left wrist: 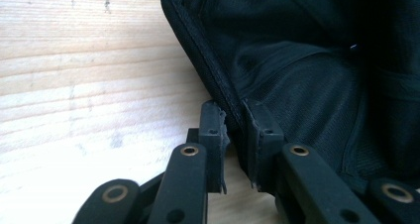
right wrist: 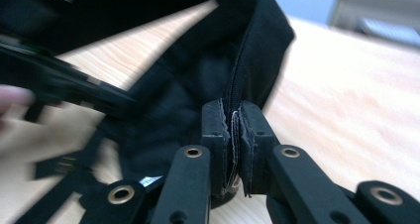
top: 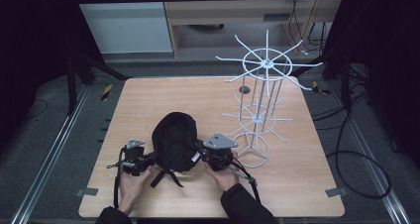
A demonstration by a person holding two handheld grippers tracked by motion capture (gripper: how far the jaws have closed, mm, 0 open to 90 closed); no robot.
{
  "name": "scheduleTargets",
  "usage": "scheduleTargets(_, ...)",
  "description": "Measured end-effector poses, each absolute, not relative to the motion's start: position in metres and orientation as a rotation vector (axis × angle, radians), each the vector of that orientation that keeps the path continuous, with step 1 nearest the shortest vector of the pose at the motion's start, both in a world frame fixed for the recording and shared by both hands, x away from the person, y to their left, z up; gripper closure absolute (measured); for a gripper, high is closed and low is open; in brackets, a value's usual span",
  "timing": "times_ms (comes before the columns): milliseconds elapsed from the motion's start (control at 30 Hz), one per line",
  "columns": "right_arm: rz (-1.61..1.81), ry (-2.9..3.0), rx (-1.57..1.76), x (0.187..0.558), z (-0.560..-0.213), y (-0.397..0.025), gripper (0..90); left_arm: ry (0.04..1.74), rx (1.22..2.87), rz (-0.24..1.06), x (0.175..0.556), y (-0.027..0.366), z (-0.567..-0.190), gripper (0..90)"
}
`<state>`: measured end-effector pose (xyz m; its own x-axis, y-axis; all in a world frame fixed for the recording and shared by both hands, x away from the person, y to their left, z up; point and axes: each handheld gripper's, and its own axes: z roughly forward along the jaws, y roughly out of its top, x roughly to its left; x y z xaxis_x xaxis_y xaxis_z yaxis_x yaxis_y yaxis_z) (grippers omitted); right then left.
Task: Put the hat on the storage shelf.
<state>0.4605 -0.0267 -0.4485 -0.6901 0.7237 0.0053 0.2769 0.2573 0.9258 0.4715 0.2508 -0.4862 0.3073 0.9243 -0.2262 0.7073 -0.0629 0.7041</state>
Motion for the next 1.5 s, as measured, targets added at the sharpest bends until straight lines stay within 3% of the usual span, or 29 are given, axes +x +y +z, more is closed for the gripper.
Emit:
scheduleTargets(200,1.55,2.152,0.742,0.451,-0.439,-0.02,83.4,1.442,1.826,0.374,0.477,0.245,-0.487,79.5)
scheduleTargets(500,1.526,2.349,0.561,0.439,-0.459,0.003,83.5,1.416,1.83,0.381,0.481,0.244,-0.491,79.0)
scheduleTargets(600,1.512,2.364,0.571,0.438,-0.464,0.004,83.4,1.423,1.829,0.367,0.482,0.245,-0.491,76.0)
scheduleTargets(733,1.507,2.372,0.614,0.44,-0.467,0.002,83.3,1.426,1.832,0.377,0.481,0.25,-0.486,65.0)
scheduleTargets(800,1.484,2.37,0.613,0.439,-0.466,0.003,83.2,1.38,1.814,0.428,0.477,0.253,-0.477,62.8)
scheduleTargets(833,1.465,2.369,0.606,0.438,-0.466,0.004,83.1,1.347,1.787,0.451,0.472,0.256,-0.468,56.5)
scheduleTargets(900,1.45,2.367,0.607,0.437,-0.466,0.005,83.1,1.333,1.786,0.478,0.469,0.257,-0.463,52.4)
scheduleTargets(933,1.444,2.364,0.61,0.437,-0.466,0.005,83.1,1.297,1.777,0.522,0.464,0.258,-0.454,51.7)
scheduleTargets(1167,1.42,2.353,0.606,0.435,-0.467,0.005,83.0,1.198,1.708,0.469,0.458,0.251,-0.429,45.4)
scheduleTargets(1500,1.422,2.36,0.603,0.435,-0.468,0.006,82.6,1.101,1.781,0.498,0.467,0.219,-0.415,40.8)
